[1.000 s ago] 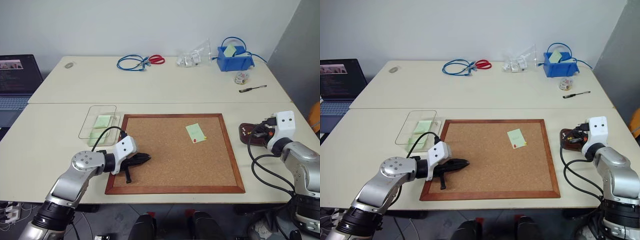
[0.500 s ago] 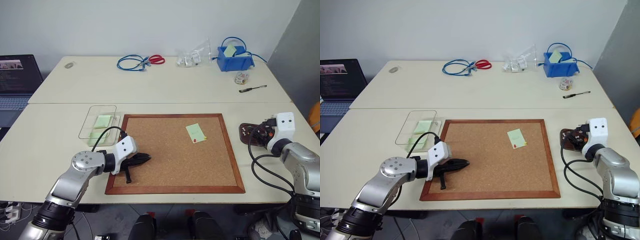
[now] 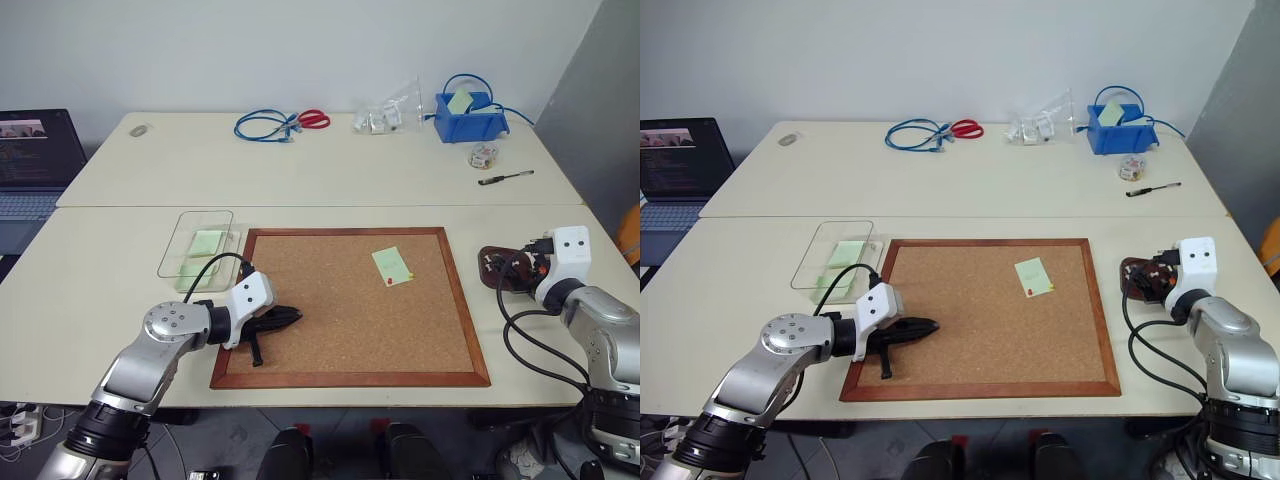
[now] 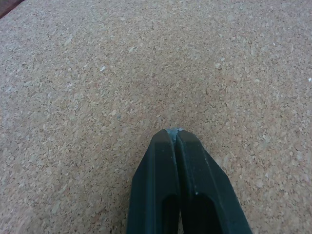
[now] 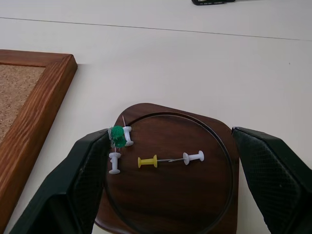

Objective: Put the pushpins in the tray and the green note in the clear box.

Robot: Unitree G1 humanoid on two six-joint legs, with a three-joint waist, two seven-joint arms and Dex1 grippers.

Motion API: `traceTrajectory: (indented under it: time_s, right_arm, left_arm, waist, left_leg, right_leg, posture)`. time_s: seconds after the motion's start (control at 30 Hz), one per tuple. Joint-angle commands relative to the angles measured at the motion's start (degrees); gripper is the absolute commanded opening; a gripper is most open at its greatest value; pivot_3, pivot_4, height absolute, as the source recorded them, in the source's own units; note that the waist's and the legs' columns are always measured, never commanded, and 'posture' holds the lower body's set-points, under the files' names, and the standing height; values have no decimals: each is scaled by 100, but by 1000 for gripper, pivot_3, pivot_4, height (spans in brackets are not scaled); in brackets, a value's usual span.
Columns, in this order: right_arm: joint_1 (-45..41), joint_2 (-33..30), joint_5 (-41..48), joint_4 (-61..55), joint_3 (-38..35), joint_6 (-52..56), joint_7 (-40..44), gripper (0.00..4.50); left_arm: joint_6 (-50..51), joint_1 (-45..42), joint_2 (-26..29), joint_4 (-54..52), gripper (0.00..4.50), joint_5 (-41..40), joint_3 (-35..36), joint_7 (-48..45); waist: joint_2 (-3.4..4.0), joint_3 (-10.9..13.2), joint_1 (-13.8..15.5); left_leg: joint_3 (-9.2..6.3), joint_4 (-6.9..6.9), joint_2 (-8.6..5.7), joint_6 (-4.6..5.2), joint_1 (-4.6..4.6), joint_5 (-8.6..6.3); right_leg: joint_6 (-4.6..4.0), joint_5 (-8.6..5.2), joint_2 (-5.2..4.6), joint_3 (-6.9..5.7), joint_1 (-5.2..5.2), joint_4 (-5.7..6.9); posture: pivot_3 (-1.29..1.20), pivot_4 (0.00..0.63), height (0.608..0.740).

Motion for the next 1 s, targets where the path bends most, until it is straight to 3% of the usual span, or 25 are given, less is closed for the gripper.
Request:
traceTrajectory:
  time_s: [0.03,0.27,0.5,0.73,1.0]
  right_arm:
    - [-40,-118,-15,-68,-89,-128,-42,4146]
    - [6,-137,-20,-82,-60,-161,-53,4146]
    - [-4,-165,1,-112,-43,-169,-27,4146]
    - [25,-168,-3,-103,-57,-196,-46,4146]
    - [90,-221,40,-225,-179,-140,-73,4146]
  left_arm:
    - [91,199,25,201,0,175,-294,-119]
    - [173,29,-34,196,0,103,-272,-120]
    - [526,-789,-229,77,0,-96,-210,-191]
    - [647,-1421,-778,332,0,124,-678,-106]
    - [431,-1714,-809,1095,0,671,-1153,-200]
  waist:
    - [0,0,0]
    - [0,0,1]
    - [-1,1,62]
    - [-5,3,50]
    - [-4,3,31]
  left_leg:
    - [0,0,0,0,0,0]
    - [0,0,0,0,0,0]
    - [-5,5,-4,0,-11,0]
    - [-10,4,-4,0,-37,0]
    - [-7,4,-4,1,-33,0]
  right_leg:
    - [0,0,0,0,0,0]
    - [0,0,0,0,0,-1]
    - [1,0,0,-6,-1,-3]
    - [3,2,0,-12,-15,-19]
    - [3,2,2,-8,-13,-19]
  posture:
    - [0,150,740]
    - [0,150,740]
    - [0,150,740]
    - [0,150,740]
    - [0,150,740]
